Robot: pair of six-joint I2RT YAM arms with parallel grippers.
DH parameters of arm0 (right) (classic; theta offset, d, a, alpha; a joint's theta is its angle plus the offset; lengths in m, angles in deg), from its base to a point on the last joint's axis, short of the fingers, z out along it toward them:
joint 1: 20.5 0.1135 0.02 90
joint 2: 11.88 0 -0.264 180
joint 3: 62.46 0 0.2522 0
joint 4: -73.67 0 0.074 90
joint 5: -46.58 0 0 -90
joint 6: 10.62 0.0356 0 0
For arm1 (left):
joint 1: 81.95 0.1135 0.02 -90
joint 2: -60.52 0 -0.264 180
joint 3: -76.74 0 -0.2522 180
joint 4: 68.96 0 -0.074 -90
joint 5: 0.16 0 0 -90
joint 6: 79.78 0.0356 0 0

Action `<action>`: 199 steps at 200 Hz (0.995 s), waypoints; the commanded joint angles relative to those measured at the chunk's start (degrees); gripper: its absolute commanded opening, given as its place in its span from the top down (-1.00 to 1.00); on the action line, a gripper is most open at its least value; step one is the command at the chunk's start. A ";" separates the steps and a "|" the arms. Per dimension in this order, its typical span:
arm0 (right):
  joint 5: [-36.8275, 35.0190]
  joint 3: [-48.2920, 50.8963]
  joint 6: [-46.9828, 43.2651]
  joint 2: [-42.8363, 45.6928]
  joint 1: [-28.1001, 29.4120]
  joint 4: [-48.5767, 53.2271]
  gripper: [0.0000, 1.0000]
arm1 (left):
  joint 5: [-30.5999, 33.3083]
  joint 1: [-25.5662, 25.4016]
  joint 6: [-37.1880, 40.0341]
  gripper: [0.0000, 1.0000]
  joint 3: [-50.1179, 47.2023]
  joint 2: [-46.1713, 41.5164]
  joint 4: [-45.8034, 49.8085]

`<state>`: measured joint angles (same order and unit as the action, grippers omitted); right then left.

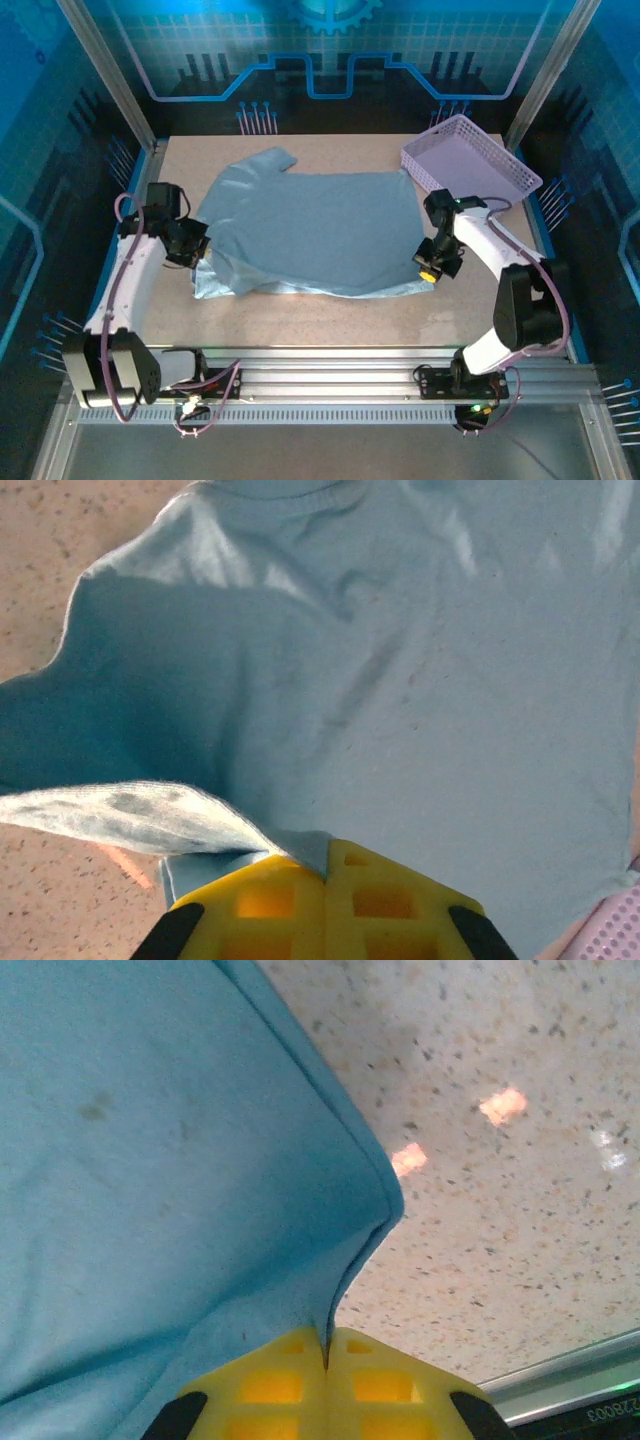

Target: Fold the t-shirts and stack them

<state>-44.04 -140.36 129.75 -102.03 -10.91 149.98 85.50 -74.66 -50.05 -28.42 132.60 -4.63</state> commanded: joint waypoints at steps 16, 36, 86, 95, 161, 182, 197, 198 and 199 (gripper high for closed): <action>-0.66 -5.97 0.89 -4.75 -0.94 1.90 1.00 | 4.36 -0.43 4.99 1.00 5.65 4.71 0.10; -1.20 -7.91 0.95 -7.01 -1.14 1.19 1.00 | 5.35 -0.43 7.00 1.00 7.15 7.41 -0.35; -2.87 -14.36 -0.14 -12.67 -1.30 1.59 1.00 | 7.68 -0.43 10.45 1.00 9.70 13.09 -2.09; -3.23 -15.49 -0.29 -13.31 -1.29 1.81 1.00 | 8.11 -0.43 11.04 1.00 10.41 14.05 -2.30; -4.36 -19.44 0.18 -17.37 -1.81 2.15 1.00 | 8.45 -0.43 13.32 1.00 13.50 18.04 -4.39; -4.80 -20.88 0.51 -18.02 -1.94 2.30 1.00 | 8.02 -0.43 13.94 1.00 13.62 18.98 -5.42; -5.22 -22.22 0.42 -18.78 -2.10 2.50 1.00 | 7.71 -0.43 14.40 1.00 13.75 19.79 -6.16; -5.20 -22.28 0.42 -18.85 -2.06 2.54 1.00 | 7.69 -0.43 14.52 1.00 13.73 19.87 -6.16; -5.19 -22.40 0.38 -18.89 -2.04 2.56 1.00 | 7.64 -0.43 14.55 1.00 13.72 19.95 -6.22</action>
<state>-47.56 -159.73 129.73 -119.56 -12.18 150.48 92.65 -74.75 -37.61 -16.25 151.04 -9.20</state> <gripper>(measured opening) 0.056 0.053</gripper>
